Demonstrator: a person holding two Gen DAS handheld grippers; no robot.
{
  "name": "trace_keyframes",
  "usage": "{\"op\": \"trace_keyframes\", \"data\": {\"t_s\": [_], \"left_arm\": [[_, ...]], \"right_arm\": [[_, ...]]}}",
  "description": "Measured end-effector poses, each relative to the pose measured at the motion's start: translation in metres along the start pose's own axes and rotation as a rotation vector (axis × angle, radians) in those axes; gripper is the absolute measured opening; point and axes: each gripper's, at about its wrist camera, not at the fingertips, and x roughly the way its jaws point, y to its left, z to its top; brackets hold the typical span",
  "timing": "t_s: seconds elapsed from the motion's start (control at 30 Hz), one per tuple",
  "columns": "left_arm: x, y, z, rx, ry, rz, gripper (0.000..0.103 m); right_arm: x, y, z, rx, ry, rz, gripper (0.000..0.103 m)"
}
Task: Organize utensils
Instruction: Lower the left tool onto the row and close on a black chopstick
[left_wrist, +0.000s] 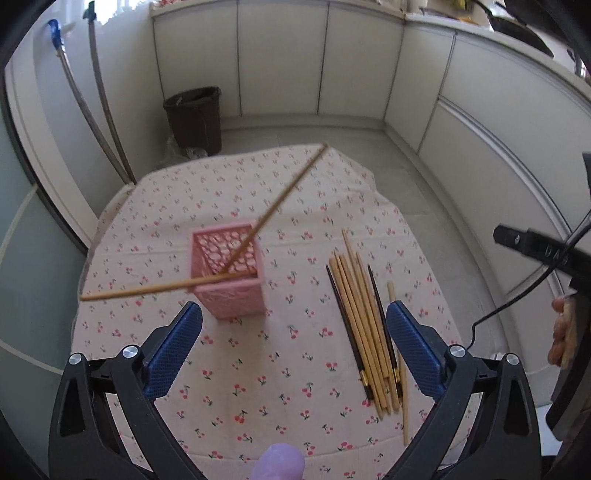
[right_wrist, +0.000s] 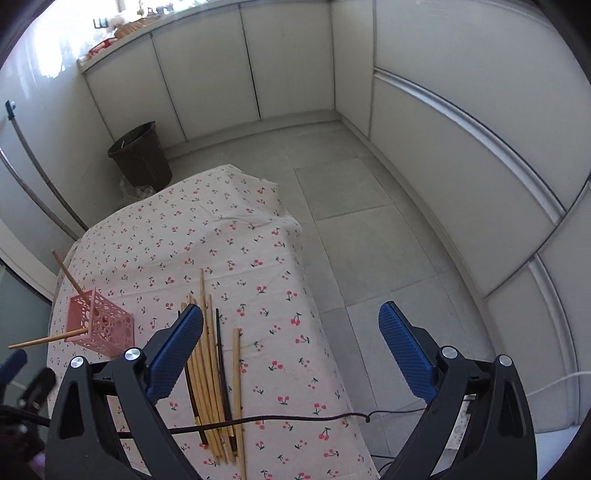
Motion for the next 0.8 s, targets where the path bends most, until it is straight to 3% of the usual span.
{"op": "trace_keyframes", "data": {"t_s": [0.17, 0.33, 0.57, 0.67, 0.8], "left_arm": [[0.045, -0.039, -0.026, 0.117, 0.122, 0.031, 0.096], [0.079, -0.063, -0.029, 0.187, 0.133, 0.125, 0.095], [0.132, -0.07, -0.004, 0.15, 0.215, 0.139, 0.065], [0.152, -0.067, 0.006, 0.139, 0.251, 0.197, 0.053], [0.169, -0.054, 0.019, 0.039, 0.306, 0.156, 0.046]], "right_arm": [[0.009, -0.019, -0.001, 0.11, 0.081, 0.074, 0.093], [0.015, -0.027, -0.002, 0.181, 0.13, 0.14, 0.093], [0.026, -0.033, -0.004, 0.224, 0.187, 0.201, 0.093], [0.027, -0.033, -0.003, 0.225, 0.198, 0.214, 0.093], [0.03, -0.032, -0.001, 0.218, 0.198, 0.225, 0.093]]}}
